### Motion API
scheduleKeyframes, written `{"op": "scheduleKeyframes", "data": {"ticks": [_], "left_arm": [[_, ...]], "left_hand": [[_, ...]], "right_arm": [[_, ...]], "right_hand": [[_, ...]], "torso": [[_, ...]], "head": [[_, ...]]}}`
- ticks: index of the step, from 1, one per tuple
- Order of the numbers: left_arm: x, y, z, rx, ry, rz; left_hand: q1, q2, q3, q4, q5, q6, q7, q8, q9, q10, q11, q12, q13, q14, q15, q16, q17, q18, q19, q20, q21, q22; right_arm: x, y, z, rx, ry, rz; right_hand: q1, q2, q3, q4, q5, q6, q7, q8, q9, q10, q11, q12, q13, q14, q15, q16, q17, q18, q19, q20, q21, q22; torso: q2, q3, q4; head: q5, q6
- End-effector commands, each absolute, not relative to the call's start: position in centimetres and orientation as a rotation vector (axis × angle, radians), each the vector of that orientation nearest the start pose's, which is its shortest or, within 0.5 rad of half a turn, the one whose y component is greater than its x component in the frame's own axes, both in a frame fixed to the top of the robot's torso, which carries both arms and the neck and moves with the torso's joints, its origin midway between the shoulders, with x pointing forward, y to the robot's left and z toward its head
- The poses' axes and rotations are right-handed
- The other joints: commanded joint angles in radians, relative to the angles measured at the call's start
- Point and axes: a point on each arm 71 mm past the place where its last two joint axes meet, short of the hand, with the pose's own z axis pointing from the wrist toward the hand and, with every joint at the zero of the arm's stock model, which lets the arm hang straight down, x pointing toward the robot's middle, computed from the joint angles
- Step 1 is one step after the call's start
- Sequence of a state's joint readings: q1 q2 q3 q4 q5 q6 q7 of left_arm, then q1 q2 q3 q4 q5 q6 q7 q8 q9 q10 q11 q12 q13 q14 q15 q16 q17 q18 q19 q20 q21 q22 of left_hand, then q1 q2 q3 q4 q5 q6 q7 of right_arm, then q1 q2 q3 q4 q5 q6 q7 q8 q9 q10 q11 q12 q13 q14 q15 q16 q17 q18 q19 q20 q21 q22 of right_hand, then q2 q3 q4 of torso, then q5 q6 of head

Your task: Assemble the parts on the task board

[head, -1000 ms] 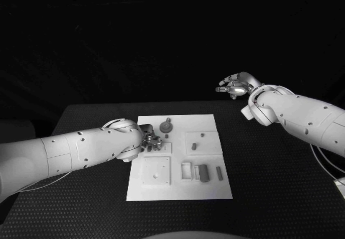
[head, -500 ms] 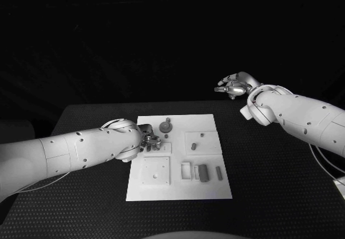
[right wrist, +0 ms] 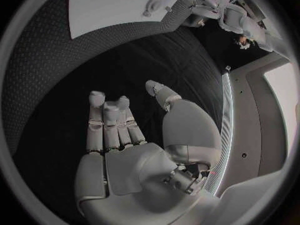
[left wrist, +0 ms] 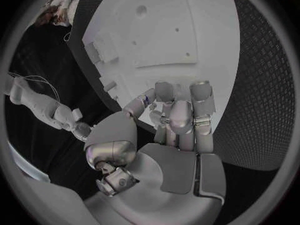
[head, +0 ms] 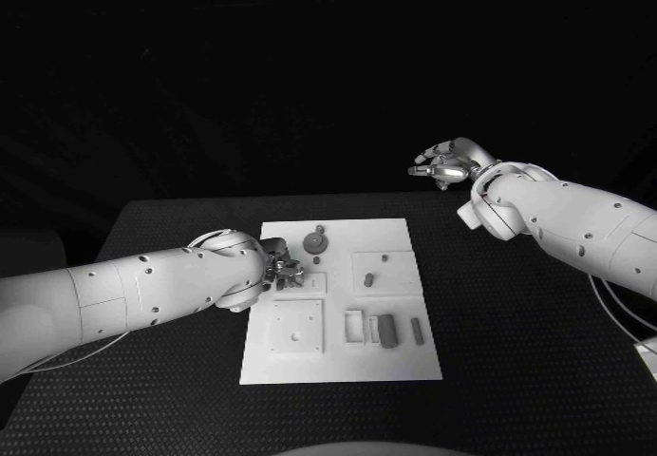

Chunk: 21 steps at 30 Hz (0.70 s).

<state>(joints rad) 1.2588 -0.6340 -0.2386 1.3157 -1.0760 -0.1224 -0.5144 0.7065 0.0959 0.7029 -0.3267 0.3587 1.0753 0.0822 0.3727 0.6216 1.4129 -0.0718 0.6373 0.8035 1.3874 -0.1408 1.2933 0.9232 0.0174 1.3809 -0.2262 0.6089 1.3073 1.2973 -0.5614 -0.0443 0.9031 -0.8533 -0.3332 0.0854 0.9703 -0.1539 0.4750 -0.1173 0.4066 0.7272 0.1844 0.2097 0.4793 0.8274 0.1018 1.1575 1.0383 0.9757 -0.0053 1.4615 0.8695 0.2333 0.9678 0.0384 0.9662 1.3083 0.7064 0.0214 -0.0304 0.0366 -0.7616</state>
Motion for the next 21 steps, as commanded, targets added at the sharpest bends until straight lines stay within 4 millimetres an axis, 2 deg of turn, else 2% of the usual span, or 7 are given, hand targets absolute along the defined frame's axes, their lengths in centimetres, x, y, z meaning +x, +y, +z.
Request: {"op": "scheduleKeyframes", "data": {"ticks": [1,21], "left_arm": [[50.29,18.33,-26.23,-0.235,2.165,-0.309],[50.14,17.84,-26.43,-0.231,2.202,-0.335]], "left_hand": [[0.004,0.018,0.041,0.036,-0.005,0.073,-0.049,0.003,0.001,-0.005,-0.003,0.006,-0.001,-0.049,-0.039,0.007,-0.002,0.026,0.016,-0.023,-0.005,0.018],[-0.026,0.033,0.039,0.039,-0.028,0.079,-0.05,0.003,0.001,-0.003,-0.004,0.01,-0.006,-0.053,-0.039,0.021,-0.015,0.024,0.017,-0.022,-0.005,0.018]], "right_arm": [[60.01,-25.0,-15.99,0.429,1.556,0.737],[60.02,-24.96,-16.03,0.429,1.56,0.737]], "right_hand": [[0.0,0.01,0.002,-0.005,0.002,0.002,0.028,0.006,-0.002,-0.005,0.0,0.006,-0.001,-0.007,0.0,0.007,-0.001,0.029,-0.008,0.002,-0.006,0.015],[0.0,0.011,0.001,-0.007,0.002,0.002,0.028,0.007,-0.003,-0.006,0.0,0.007,-0.002,-0.007,0.0,0.008,-0.002,0.029,-0.008,0.002,-0.006,0.015]], "torso": [[0.0,0.0006,-0.0001],[0.0,0.0005,0.0003]], "head": [[0.0,0.002],[-0.001,-0.003]]}}
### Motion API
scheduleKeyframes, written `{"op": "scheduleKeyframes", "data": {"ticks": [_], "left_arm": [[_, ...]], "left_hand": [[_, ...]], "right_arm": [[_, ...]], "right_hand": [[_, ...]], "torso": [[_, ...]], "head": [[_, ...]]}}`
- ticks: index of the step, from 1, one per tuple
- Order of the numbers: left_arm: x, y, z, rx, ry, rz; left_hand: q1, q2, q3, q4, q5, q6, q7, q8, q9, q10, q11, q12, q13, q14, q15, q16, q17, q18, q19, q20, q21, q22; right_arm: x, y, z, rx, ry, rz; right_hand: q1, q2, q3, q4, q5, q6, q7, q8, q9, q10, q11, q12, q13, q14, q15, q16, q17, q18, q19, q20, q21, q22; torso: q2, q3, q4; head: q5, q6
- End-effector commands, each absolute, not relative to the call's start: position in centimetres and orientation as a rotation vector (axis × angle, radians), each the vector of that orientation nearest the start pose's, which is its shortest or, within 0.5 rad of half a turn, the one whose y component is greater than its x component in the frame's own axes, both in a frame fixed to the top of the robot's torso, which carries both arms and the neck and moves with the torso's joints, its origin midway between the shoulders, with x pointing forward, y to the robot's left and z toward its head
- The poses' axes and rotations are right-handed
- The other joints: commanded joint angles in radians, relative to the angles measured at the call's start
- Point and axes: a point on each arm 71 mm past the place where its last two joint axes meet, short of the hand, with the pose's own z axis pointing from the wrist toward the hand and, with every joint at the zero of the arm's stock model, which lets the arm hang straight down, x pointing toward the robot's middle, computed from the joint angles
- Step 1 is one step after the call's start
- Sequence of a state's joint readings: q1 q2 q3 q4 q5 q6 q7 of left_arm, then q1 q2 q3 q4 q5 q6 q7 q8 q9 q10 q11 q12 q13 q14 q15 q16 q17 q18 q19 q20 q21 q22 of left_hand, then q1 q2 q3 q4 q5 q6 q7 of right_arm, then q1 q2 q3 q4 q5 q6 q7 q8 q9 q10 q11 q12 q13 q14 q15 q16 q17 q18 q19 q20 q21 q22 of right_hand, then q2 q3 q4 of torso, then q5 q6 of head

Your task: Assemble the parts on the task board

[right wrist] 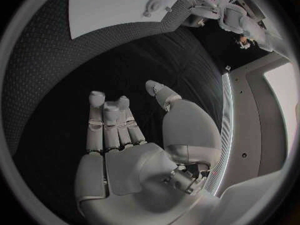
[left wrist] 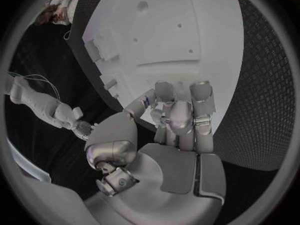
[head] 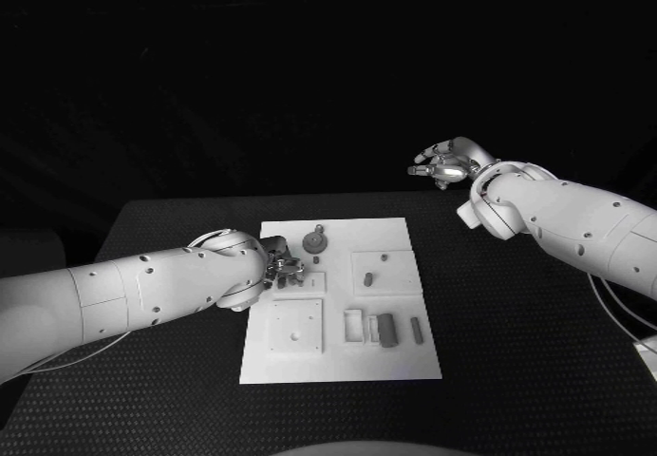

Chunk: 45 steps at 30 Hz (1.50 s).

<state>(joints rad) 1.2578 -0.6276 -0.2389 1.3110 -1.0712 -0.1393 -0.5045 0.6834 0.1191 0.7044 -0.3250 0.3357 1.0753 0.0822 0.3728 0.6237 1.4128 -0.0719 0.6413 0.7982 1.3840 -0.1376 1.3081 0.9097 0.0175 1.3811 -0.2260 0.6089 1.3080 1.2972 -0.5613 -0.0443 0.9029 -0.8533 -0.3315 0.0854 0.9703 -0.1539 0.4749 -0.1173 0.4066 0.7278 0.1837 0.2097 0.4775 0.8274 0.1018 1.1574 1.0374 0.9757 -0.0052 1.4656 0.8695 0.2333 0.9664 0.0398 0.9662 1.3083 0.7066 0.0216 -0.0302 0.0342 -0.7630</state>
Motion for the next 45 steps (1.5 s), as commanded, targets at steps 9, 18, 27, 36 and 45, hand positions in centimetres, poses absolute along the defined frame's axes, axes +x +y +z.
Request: {"op": "scheduleKeyframes", "data": {"ticks": [9,18,27,36,45], "left_arm": [[50.09,17.55,-26.49,-0.224,2.214,-0.339],[50.12,17.51,-26.52,-0.219,2.214,-0.336],[50.23,17.61,-26.54,-0.207,2.201,-0.325],[50.2,17.6,-26.58,-0.197,2.199,-0.319],[50.11,17.62,-26.7,-0.184,2.219,-0.312]], "left_hand": [[-0.014,0.015,0.037,0.039,-0.017,0.08,-0.051,0.002,-0.002,-0.002,-0.004,0.007,-0.004,-0.051,-0.043,0.011,-0.006,0.024,0.017,-0.022,-0.006,0.017],[-0.017,0.015,0.038,0.038,-0.022,0.08,-0.051,0.002,-0.003,-0.003,-0.004,0.007,-0.005,-0.052,-0.043,0.012,-0.008,0.024,0.016,-0.023,-0.006,0.017],[-0.017,0.015,0.04,0.038,-0.031,0.079,-0.05,0.0,-0.003,-0.003,-0.004,0.007,-0.007,-0.053,-0.043,0.014,-0.012,0.025,0.016,-0.023,-0.007,0.017],[-0.016,0.016,0.042,0.037,-0.043,0.078,-0.05,-0.001,-0.004,-0.005,-0.004,0.007,-0.009,-0.055,-0.043,0.016,-0.017,0.025,0.016,-0.024,-0.008,0.017],[-0.013,0.017,0.047,0.036,-0.03,0.078,-0.05,-0.001,-0.004,-0.005,-0.004,0.008,-0.01,-0.056,-0.043,0.018,-0.021,0.025,0.017,-0.024,-0.008,0.018]], "right_arm": [[60.02,-24.95,-16.04,0.429,1.561,0.737],[60.04,-24.89,-16.07,0.427,1.565,0.738],[60.04,-24.87,-16.09,0.426,1.566,0.739],[60.03,-24.87,-16.09,0.426,1.567,0.739],[60.02,-24.84,-16.12,0.426,1.57,0.74]], "right_hand": [[-0.001,0.011,0.001,-0.007,0.002,0.001,0.029,0.007,-0.001,-0.006,0.0,0.007,-0.002,-0.007,0.0,0.004,-0.002,0.028,-0.006,0.001,-0.006,0.015],[-0.001,0.011,0.001,-0.008,0.002,0.001,0.029,0.007,-0.002,-0.006,0.0,0.007,-0.002,-0.008,0.0,0.004,-0.002,0.028,-0.006,0.001,-0.006,0.015],[-0.002,0.012,0.001,-0.008,0.002,0.0,0.029,0.007,-0.002,-0.006,0.0,0.008,-0.003,-0.008,0.0,0.004,-0.003,0.028,-0.006,0.001,-0.007,0.015],[-0.003,0.012,0.001,-0.007,0.002,0.0,0.03,0.007,-0.003,-0.007,0.0,0.008,-0.003,-0.008,0.0,0.004,-0.003,0.028,-0.006,0.001,-0.007,0.015],[-0.003,0.012,0.001,-0.008,0.002,0.0,0.03,0.007,-0.003,-0.007,0.0,0.008,-0.004,-0.009,0.0,0.004,-0.003,0.028,-0.006,0.001,-0.007,0.015]], "torso": [[0.0,0.0005,-0.0006],[0.0,0.0,-0.0001],[0.0,-0.0001,-0.0003],[0.0,-0.0005,-0.0001],[0.0,0.0002,-0.0005]], "head": [[0.002,-0.001],[0.001,-0.002],[0.001,-0.002],[0.0,-0.004],[-0.001,-0.006]]}}
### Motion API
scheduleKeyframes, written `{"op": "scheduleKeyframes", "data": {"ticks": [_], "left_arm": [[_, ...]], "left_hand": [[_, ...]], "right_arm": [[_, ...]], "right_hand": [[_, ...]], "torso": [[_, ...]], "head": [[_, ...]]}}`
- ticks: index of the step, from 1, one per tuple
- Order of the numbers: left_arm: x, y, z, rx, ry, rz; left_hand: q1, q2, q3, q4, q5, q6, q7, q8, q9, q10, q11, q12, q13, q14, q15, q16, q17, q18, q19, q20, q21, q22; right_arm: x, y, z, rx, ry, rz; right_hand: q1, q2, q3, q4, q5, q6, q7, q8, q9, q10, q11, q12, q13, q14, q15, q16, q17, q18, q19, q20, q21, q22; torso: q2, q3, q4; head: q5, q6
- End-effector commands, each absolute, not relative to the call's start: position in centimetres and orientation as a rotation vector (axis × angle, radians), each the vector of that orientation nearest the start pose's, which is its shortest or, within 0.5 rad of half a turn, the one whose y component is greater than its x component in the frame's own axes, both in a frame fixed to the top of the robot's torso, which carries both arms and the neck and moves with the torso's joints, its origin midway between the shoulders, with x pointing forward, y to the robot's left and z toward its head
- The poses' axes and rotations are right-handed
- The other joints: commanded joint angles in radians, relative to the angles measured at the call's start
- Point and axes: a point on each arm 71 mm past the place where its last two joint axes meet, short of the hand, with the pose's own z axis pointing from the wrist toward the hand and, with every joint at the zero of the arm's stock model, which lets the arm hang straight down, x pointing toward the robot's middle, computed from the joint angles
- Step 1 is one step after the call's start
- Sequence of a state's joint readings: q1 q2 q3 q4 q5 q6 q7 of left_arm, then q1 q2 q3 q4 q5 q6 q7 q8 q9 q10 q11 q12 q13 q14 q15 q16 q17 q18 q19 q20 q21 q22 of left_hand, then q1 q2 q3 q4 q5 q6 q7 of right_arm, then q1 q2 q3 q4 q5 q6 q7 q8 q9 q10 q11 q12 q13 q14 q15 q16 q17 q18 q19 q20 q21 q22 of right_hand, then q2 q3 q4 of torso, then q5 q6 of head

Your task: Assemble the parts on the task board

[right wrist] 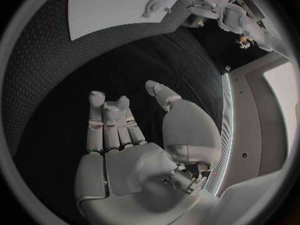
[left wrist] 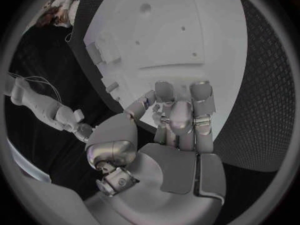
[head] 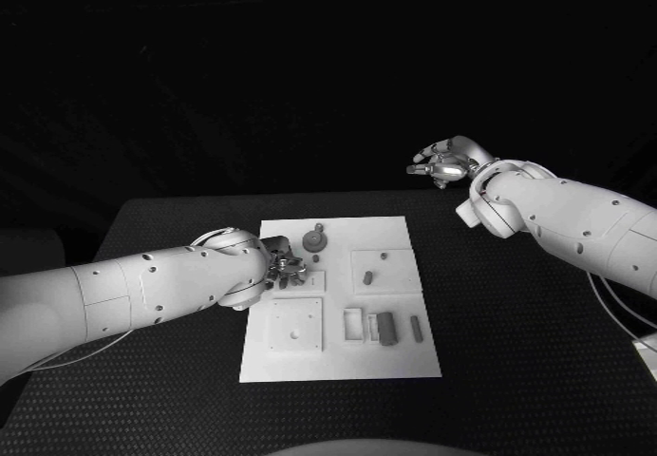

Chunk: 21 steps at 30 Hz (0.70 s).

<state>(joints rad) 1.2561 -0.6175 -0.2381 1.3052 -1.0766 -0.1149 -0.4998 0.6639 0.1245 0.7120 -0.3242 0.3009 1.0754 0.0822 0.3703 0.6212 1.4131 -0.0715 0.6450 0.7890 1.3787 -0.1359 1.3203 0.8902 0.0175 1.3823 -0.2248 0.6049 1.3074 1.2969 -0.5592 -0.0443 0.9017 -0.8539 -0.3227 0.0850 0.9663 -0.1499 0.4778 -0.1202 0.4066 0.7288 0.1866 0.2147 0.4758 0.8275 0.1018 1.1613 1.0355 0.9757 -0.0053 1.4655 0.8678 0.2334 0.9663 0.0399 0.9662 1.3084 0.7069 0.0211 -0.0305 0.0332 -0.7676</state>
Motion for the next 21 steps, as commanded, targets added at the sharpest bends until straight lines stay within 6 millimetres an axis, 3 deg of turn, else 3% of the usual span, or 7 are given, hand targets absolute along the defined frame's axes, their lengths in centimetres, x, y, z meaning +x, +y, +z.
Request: {"op": "scheduleKeyframes", "data": {"ticks": [1,21], "left_arm": [[50.1,17.62,-26.71,-0.183,2.221,-0.311],[50.04,17.62,-26.74,-0.156,2.229,-0.291]], "left_hand": [[0.007,0.011,0.04,0.035,0.004,0.078,-0.05,0.002,-0.001,-0.005,-0.005,0.004,-0.001,-0.05,-0.045,0.006,-0.001,0.025,0.015,-0.025,-0.004,0.018],[0.005,0.011,0.039,0.036,0.001,0.078,-0.05,0.001,-0.001,-0.006,-0.004,0.005,-0.002,-0.051,-0.045,0.008,-0.004,0.024,0.015,-0.024,-0.004,0.018]], "right_arm": [[60.02,-24.84,-16.12,0.426,1.569,0.74],[59.99,-24.76,-16.28,0.425,1.574,0.742]], "right_hand": [[0.0,0.008,-0.002,-0.005,0.002,-0.001,0.027,0.002,-0.002,-0.007,0.0,0.004,-0.002,-0.009,0.0,0.004,-0.001,0.028,-0.006,0.001,-0.007,0.015],[-0.001,0.009,-0.002,-0.005,0.003,-0.002,0.027,0.003,-0.003,-0.008,0.0,0.005,-0.003,-0.009,0.001,0.005,-0.002,0.028,-0.006,0.001,-0.007,0.015]], "torso": [[0.0,0.0006,-0.0003],[0.0,0.001,-0.0009]], "head": [[0.0,-0.002],[-0.001,-0.003]]}}
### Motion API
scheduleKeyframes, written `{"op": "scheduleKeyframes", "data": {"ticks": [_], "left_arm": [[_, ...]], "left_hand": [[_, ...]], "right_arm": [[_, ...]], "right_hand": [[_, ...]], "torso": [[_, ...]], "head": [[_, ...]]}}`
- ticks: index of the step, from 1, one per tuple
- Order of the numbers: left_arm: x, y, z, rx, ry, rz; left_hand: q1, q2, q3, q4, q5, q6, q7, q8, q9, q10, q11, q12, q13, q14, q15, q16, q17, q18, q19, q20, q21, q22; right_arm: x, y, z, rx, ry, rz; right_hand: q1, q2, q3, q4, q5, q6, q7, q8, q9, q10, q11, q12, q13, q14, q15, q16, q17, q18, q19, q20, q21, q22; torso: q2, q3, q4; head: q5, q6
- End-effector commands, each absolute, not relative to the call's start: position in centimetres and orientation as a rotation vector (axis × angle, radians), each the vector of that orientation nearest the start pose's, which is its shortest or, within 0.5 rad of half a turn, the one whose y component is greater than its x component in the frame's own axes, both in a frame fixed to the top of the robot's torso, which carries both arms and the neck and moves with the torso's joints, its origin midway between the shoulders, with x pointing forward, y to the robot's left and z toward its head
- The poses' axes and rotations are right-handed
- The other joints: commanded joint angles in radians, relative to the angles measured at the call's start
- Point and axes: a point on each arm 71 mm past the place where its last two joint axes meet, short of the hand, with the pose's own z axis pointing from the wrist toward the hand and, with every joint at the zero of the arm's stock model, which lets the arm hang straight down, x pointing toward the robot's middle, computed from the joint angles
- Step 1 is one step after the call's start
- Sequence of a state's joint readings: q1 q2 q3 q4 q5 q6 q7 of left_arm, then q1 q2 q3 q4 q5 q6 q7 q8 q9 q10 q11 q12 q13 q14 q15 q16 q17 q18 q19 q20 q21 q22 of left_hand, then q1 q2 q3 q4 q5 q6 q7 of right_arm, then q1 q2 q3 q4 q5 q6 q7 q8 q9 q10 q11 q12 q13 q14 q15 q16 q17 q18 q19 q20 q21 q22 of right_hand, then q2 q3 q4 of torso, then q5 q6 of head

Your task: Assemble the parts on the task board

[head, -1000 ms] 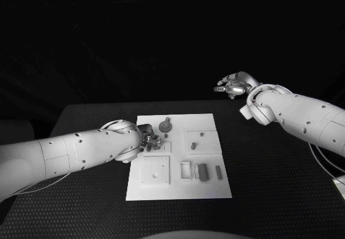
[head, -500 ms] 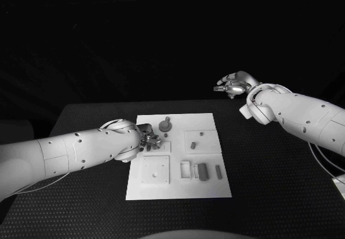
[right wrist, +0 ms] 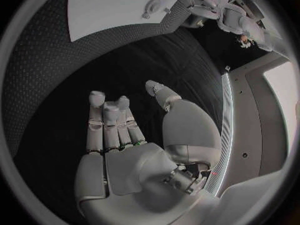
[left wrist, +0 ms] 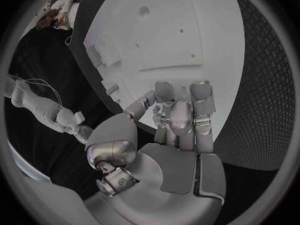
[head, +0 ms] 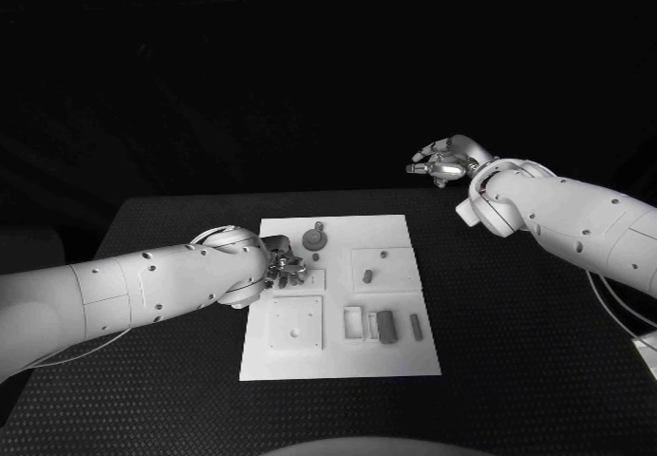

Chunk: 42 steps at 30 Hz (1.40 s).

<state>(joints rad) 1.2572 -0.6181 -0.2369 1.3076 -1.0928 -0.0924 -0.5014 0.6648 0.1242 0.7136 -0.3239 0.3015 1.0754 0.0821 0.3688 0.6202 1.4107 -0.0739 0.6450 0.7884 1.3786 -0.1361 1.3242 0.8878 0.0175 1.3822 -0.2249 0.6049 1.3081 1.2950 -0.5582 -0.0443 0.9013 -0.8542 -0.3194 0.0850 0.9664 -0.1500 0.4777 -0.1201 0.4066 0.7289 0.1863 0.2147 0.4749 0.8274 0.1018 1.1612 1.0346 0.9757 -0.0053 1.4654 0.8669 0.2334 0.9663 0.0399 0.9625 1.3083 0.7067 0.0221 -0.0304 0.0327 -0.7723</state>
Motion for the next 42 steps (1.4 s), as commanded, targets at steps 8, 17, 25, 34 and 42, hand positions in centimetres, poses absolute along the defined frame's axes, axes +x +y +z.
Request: {"op": "scheduleKeyframes", "data": {"ticks": [8,17,25,34,42], "left_arm": [[50.14,17.42,-26.61,-0.155,2.206,-0.298],[50.04,17.72,-26.59,-0.177,2.196,-0.314],[49.97,17.94,-26.39,-0.212,2.175,-0.342],[49.99,18.06,-26.3,-0.224,2.164,-0.347],[49.97,17.89,-26.42,-0.214,2.181,-0.342]], "left_hand": [[0.003,0.013,0.036,0.037,-0.02,0.076,-0.049,0.001,-0.001,-0.005,-0.002,0.006,-0.003,-0.053,-0.044,0.006,-0.008,0.024,0.015,-0.024,-0.005,0.017],[0.004,0.014,0.038,0.036,-0.021,0.076,-0.049,0.001,-0.001,-0.005,-0.002,0.006,-0.004,-0.053,-0.044,0.007,-0.009,0.024,0.015,-0.024,-0.005,0.017],[0.004,0.015,0.039,0.036,-0.022,0.076,-0.049,0.001,-0.001,-0.005,-0.002,0.006,-0.004,-0.053,-0.044,0.007,-0.01,0.024,0.015,-0.024,-0.005,0.017],[0.005,0.017,0.041,0.036,-0.03,0.074,-0.049,0.0,-0.001,-0.007,-0.001,0.006,-0.005,-0.055,-0.045,0.008,-0.014,0.025,0.014,-0.025,-0.007,0.017],[0.004,0.019,0.042,0.036,-0.047,0.071,-0.048,-0.002,-0.001,-0.01,-0.001,0.006,-0.006,-0.056,-0.044,0.009,-0.02,0.025,0.014,-0.026,-0.008,0.016]], "right_arm": [[60.0,-24.69,-16.28,0.425,1.574,0.743],[60.0,-24.68,-16.32,0.425,1.574,0.743],[59.98,-24.71,-16.38,0.425,1.575,0.743],[59.96,-24.78,-16.38,0.426,1.575,0.742],[59.95,-24.81,-16.39,0.426,1.575,0.741]], "right_hand": [[-0.001,0.009,-0.002,-0.005,0.002,-0.002,0.027,0.003,-0.002,-0.008,0.001,0.006,-0.002,-0.009,0.001,0.005,-0.001,0.028,-0.006,0.001,-0.004,0.015],[-0.002,0.009,-0.002,-0.006,0.003,-0.002,0.027,0.003,-0.003,-0.008,0.001,0.006,-0.003,-0.01,0.001,0.005,-0.002,0.028,-0.007,0.001,-0.004,0.015],[-0.003,0.009,-0.002,-0.005,0.002,-0.002,0.028,0.003,-0.003,-0.008,0.001,0.006,-0.003,-0.01,0.001,0.006,-0.002,0.028,-0.007,0.001,-0.004,0.015],[-0.005,0.009,-0.003,-0.004,0.002,-0.002,0.028,0.004,-0.004,-0.009,0.001,0.007,-0.004,-0.01,0.001,0.006,-0.002,0.028,-0.006,0.002,-0.004,0.015],[-0.006,0.009,-0.003,-0.004,0.002,-0.002,0.028,0.004,-0.004,-0.009,0.001,0.007,-0.004,-0.01,0.001,0.006,-0.002,0.028,-0.007,0.002,-0.004,0.015]], "torso": [[0.0,-0.0005,-0.0007],[0.0,-0.0007,0.0002],[0.0,-0.0004,-0.0007],[0.0,-0.0003,0.0005],[0.0,-0.0004,0.0003]], "head": [[-0.001,0.003],[-0.002,0.003],[-0.003,0.002],[-0.005,0.001],[-0.005,0.001]]}}
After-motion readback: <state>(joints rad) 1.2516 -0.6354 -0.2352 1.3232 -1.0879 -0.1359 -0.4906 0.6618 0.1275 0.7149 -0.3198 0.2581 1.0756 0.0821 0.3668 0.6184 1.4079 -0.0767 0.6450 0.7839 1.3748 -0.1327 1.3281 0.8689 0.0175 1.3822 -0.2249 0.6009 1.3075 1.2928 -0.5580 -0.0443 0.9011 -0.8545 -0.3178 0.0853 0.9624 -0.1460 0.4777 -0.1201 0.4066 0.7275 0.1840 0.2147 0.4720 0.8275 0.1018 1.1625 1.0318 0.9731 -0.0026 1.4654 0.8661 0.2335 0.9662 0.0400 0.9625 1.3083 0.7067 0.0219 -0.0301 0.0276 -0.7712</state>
